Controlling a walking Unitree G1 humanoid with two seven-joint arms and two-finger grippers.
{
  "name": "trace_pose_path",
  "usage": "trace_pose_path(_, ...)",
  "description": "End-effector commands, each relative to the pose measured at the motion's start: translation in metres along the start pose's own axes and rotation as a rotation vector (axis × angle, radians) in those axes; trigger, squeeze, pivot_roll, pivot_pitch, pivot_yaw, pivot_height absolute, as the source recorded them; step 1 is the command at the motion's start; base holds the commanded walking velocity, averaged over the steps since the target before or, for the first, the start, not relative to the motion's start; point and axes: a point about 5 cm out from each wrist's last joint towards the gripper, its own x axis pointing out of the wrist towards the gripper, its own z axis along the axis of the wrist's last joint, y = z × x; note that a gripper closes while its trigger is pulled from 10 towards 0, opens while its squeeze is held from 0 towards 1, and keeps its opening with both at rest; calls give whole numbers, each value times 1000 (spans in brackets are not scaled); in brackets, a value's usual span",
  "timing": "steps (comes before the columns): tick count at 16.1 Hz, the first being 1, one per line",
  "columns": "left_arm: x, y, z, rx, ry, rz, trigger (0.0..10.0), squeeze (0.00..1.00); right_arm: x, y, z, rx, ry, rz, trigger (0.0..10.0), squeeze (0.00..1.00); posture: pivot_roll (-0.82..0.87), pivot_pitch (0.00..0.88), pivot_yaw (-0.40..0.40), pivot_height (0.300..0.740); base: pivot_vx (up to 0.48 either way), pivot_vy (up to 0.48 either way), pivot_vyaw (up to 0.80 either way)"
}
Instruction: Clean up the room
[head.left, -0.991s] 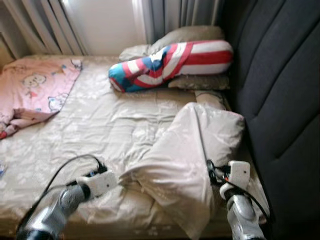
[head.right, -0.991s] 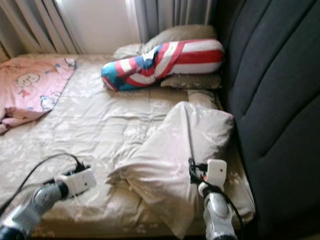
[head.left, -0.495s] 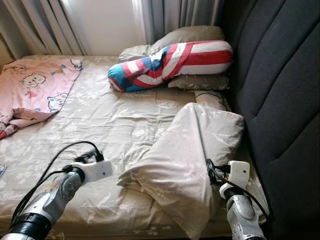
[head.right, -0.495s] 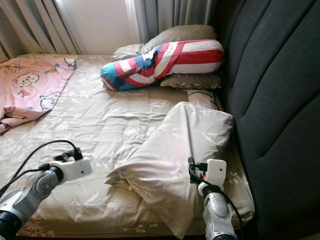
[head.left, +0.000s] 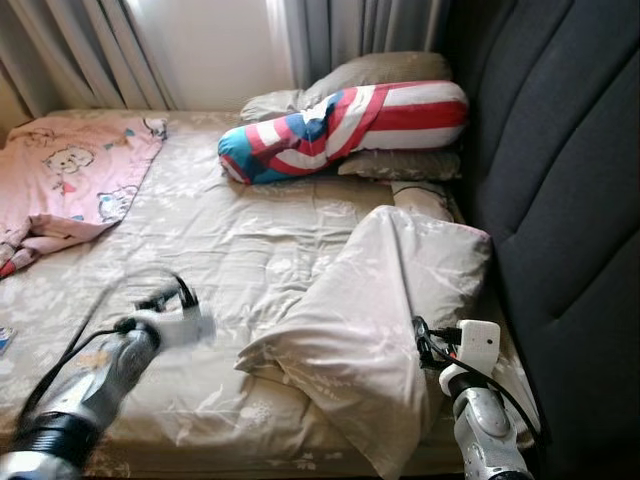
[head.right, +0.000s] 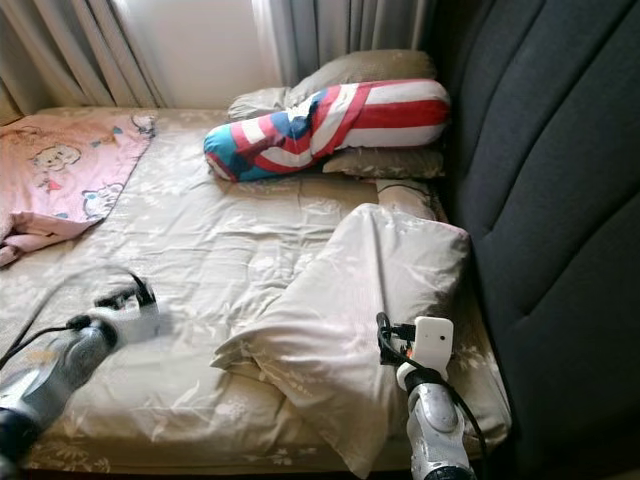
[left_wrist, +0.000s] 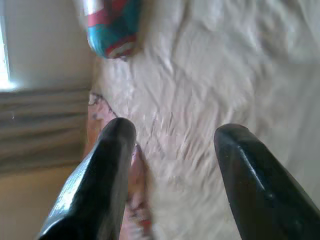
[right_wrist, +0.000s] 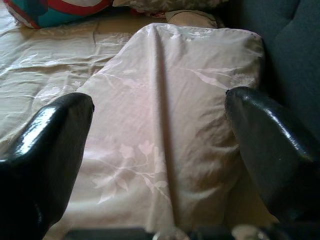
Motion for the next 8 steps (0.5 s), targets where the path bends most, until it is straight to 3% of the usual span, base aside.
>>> trace_pose_path(1, 7, 3, 20, -449, -100, 173, 10000, 0, 2, 3, 1, 6, 3, 5, 10000, 0, -9, 14, -25, 724, 0, 0, 0)
trace_pose_path(4, 8, -17, 33, -885, -137, 231, 10000, 0, 4, 6, 6, 17, -25, 9, 10000, 0, -24, 10, -25, 724, 0, 0, 0)
trace_pose_path(5, 7, -23, 32, -985, -138, 254, 10000, 0, 4, 7, 7, 18, -32, 16, 10000, 0, -26, 8, -26, 724, 0, 0, 0)
trace_pose_path(6, 5, -32, 32, -1014, -156, 226, 10000, 0, 4, 7, 7, 18, -35, 19, 10000, 0, -30, 7, -27, 724, 0, 0, 0)
trace_pose_path(8, 1, -29, 35, -931, -223, 207, 10000, 0, 3, 4, 8, 15, -39, 14, 10000, 0, -25, 8, -28, 724, 0, 0, 0)
